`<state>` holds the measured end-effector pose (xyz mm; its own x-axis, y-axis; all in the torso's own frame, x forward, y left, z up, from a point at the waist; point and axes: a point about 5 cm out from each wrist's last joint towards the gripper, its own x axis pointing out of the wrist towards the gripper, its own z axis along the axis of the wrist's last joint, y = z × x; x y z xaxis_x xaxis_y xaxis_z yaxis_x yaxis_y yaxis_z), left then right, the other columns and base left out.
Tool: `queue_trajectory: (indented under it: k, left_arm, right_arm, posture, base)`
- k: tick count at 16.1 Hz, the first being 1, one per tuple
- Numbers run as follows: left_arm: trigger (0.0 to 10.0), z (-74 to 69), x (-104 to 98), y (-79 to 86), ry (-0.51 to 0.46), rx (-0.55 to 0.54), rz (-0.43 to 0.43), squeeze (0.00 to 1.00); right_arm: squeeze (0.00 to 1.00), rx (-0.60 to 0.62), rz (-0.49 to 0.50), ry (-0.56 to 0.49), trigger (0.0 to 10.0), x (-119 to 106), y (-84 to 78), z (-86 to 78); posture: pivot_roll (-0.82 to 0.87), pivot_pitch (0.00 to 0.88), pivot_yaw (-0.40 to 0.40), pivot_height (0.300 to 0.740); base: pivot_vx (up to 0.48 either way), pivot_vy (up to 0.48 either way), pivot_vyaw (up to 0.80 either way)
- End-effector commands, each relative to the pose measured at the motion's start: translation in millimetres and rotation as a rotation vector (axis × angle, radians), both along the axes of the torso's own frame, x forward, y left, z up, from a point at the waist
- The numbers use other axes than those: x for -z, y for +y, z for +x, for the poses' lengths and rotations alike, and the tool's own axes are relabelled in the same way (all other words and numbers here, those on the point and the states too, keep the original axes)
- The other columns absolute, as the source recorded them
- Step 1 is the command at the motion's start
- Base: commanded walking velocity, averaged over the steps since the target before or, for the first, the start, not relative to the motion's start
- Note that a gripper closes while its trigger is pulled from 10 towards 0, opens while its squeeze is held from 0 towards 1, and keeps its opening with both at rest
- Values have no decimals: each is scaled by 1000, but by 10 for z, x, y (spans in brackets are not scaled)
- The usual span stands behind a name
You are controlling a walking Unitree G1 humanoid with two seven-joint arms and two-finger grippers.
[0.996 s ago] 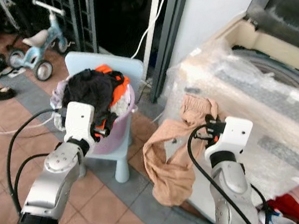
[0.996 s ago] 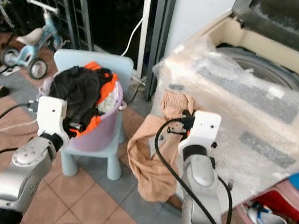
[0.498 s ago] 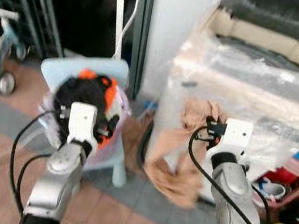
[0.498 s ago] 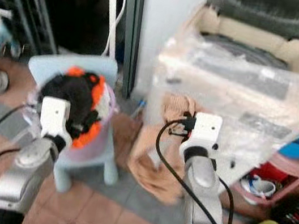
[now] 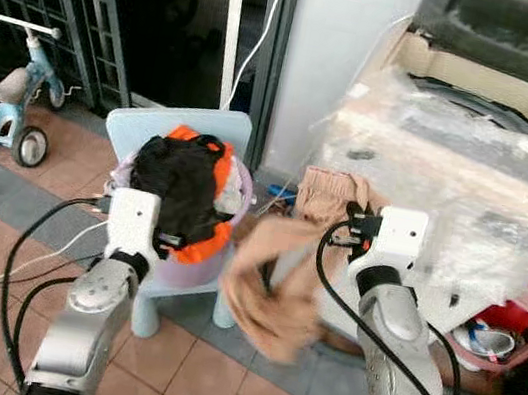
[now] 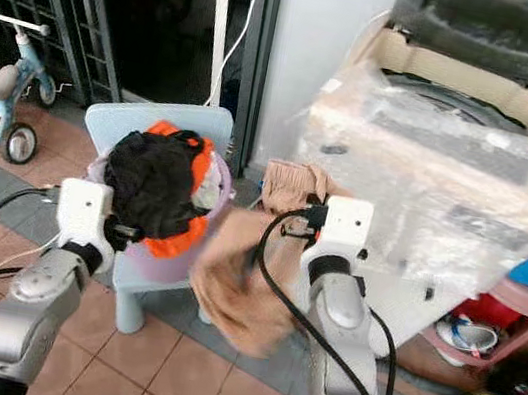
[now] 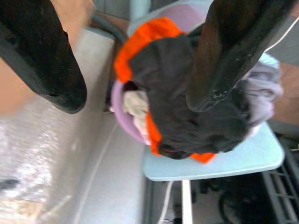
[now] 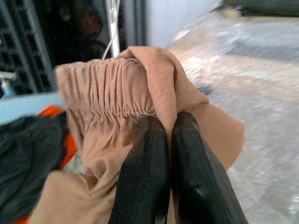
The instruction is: Clothes washing
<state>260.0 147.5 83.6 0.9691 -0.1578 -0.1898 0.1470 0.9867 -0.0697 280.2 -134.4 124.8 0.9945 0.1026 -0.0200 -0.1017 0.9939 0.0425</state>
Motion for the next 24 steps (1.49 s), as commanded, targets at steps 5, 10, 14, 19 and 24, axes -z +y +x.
queue_trajectory:
  k: [5, 10, 14, 19, 24]
  left_arm:
    - [10000, 62, -76, -67, -28, 43, -5, 0]
    - [10000, 72, -81, -48, -23, 3, -6, 0]
    - [10000, 80, -80, -59, -18, 9, -4, 0]
    - [10000, 103, -84, -85, -19, 11, 0, 0]
    - [10000, 105, -83, -96, -17, 7, 0, 0]
  right_arm:
    - [0, 35, -13, -61, 10000, -122, -89, 63]
    - [0, -170, -213, -202, 10000, -331, 27, 158]
    - [0, -232, -227, -318, 10000, -752, 7, 372]
    - [0, -453, -528, -614, 10000, -1586, 152, 562]
    - [0, -147, -420, -791, 10000, -2614, -282, 899]
  posture:
    - [-62, 0, 11, 740]
    - [-58, 0, 15, 740]
    - [-59, 0, 18, 740]
    - [-59, 0, 14, 740]
    - [-48, 0, 6, 740]
  base:
    - [373, 0, -480]
    - [316, 0, 0]
    - [302, 0, 0]
    - [324, 0, 0]
    - [295, 0, 0]
